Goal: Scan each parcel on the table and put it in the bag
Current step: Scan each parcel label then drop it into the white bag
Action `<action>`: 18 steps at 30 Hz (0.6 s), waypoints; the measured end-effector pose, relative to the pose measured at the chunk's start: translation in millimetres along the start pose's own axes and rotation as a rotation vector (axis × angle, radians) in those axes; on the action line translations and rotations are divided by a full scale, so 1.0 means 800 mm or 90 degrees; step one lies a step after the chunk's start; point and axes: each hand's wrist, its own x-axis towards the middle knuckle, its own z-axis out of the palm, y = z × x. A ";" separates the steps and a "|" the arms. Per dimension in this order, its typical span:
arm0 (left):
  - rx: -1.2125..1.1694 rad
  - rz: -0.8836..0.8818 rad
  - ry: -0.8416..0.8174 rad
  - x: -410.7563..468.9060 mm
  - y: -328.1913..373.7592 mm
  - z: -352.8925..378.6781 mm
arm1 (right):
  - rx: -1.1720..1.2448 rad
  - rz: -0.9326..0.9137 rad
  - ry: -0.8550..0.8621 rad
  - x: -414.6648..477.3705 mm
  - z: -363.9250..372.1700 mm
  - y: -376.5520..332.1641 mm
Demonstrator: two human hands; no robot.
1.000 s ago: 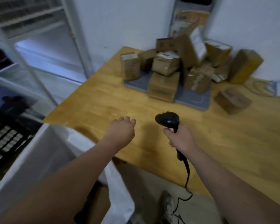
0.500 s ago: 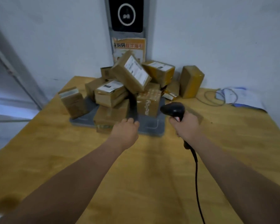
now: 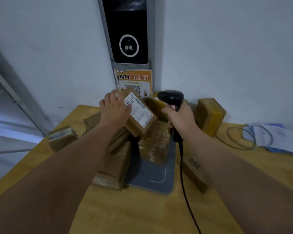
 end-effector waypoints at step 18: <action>-0.601 -0.320 -0.048 0.005 -0.029 0.061 | 0.354 0.265 -0.121 0.044 0.068 0.053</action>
